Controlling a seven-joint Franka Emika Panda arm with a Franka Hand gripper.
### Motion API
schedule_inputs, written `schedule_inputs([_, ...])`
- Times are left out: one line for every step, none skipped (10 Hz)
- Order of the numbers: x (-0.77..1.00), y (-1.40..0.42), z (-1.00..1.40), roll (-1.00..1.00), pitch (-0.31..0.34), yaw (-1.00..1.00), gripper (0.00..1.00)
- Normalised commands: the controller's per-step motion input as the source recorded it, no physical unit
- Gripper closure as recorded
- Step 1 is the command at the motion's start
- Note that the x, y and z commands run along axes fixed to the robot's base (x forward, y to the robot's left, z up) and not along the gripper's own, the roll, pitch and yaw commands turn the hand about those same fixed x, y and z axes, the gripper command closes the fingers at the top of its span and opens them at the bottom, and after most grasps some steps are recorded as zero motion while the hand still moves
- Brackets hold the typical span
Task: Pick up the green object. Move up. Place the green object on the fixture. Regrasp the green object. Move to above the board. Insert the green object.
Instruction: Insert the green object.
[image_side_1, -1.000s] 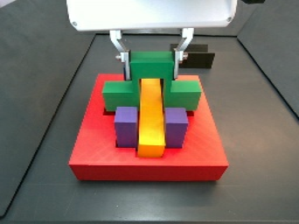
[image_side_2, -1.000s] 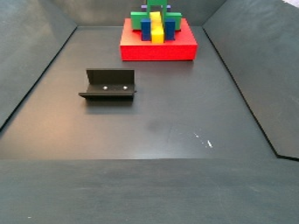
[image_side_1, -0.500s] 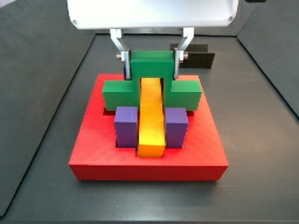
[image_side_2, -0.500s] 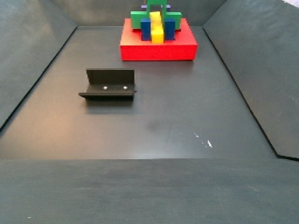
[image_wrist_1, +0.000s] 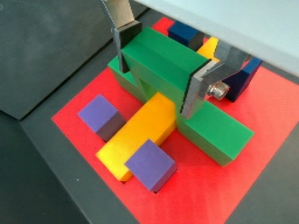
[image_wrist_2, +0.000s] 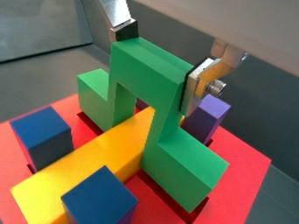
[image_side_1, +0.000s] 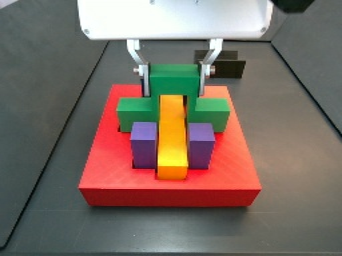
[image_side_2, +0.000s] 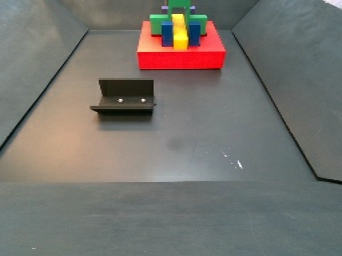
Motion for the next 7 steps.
schedule_inputs([0.19,0.15,0.00,-0.06,0.116,-0.04,1.00])
schedule_inputs([0.17,0.19,0.00,-0.06,0.123,-0.05,1.00])
schedule_inputs([0.08,0.11,-0.12,-0.06,0.091,-0.04,1.00])
schedule_inputs([0.03,0.09,-0.16,-0.08,0.046,-0.04,1.00])
schedule_inputs([-0.11,0.00,-0.15,-0.10,-0.017,-0.12,1.00])
schedule_inputs([-0.09,-0.01,-0.07,-0.14,-0.024,-0.08,1.00])
schedule_inputs([-0.13,-0.23,0.00,-0.05,-0.036,0.00,1.00])
